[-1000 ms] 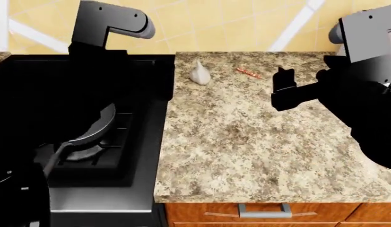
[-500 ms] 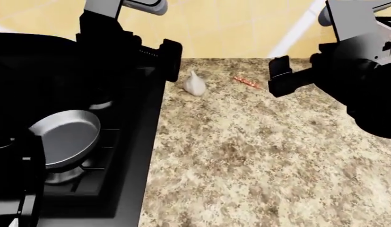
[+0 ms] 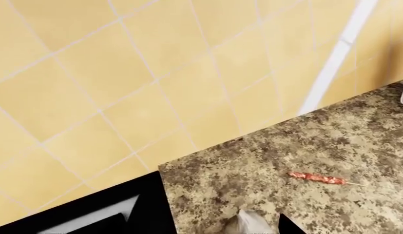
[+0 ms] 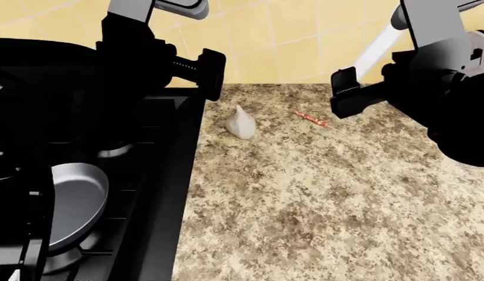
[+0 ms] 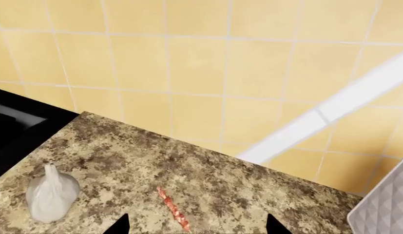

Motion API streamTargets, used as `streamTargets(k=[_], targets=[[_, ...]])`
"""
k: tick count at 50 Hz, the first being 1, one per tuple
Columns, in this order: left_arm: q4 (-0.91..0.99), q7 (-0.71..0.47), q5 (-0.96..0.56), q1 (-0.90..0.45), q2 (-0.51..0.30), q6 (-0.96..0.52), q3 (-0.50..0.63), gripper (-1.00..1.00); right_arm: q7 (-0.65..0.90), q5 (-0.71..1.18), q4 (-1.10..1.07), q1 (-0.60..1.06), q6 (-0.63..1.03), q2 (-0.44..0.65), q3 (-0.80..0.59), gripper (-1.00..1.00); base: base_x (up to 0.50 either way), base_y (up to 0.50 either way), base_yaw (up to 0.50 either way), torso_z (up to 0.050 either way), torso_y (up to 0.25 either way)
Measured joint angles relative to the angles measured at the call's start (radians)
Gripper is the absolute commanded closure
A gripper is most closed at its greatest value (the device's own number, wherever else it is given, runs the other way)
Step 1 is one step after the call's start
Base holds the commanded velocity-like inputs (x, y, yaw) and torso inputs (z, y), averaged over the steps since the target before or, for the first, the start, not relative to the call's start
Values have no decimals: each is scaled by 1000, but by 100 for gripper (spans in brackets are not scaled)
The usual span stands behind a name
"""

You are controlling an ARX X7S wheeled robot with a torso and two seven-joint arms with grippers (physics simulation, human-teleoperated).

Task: Place both pans onto different burners. Then place the garlic and the kebabs on different pans.

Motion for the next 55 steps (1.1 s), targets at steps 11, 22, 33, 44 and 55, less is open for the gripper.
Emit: streamTargets(k=[11, 22, 33, 44, 55], targets=[[-184, 128, 84, -67, 29, 85, 102, -100, -74, -44, 76, 52, -22, -19, -70, -100, 0, 0, 0, 0, 0], [-586, 377, 240, -207, 123, 270, 261, -100, -245, -188, 258, 143, -108, -69, -224, -100, 0, 0, 0, 0, 0], [-1059, 615, 333, -348, 260, 484, 430, -100, -393, -319, 463, 231, -201, -130, -352, -100, 0, 0, 0, 0, -40], [-1248, 702, 259, -399, 312, 570, 590, -100, -470, -389, 585, 283, -259, -163, -414, -100, 0, 0, 0, 0, -119], [-1295, 738, 145, -414, 329, 597, 718, -100, -520, -437, 674, 315, -305, -186, -453, -100, 0, 0, 0, 0, -119]])
